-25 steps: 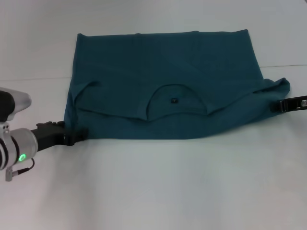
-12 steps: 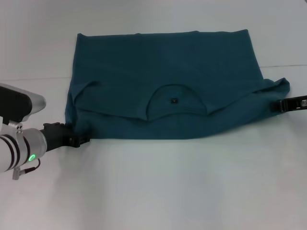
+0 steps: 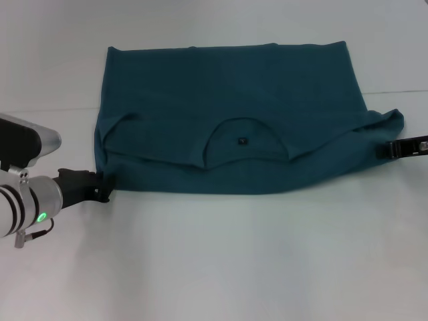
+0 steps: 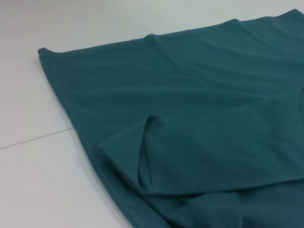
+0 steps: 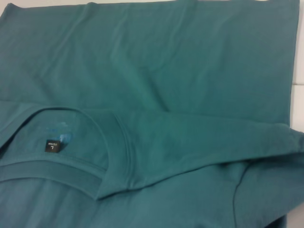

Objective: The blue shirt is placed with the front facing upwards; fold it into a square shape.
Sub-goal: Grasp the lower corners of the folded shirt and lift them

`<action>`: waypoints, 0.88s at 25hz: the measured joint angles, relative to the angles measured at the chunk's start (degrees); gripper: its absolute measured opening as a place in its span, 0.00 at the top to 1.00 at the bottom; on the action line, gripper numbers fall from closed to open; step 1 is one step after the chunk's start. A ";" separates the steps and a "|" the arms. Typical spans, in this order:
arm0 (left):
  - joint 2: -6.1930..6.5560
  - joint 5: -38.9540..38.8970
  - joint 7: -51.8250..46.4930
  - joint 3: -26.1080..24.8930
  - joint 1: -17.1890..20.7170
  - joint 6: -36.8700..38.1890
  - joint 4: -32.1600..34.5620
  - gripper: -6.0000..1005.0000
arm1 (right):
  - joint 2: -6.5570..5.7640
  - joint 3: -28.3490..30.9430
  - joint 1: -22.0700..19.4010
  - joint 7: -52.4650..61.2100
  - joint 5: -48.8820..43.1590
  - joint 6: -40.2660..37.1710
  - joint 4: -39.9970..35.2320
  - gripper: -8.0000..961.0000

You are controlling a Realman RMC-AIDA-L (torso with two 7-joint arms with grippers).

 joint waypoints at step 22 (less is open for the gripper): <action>2.15 1.14 -9.82 -0.68 -1.44 9.53 15.41 0.94 | -5.96 2.16 6.10 7.40 2.30 -3.62 -2.95 0.94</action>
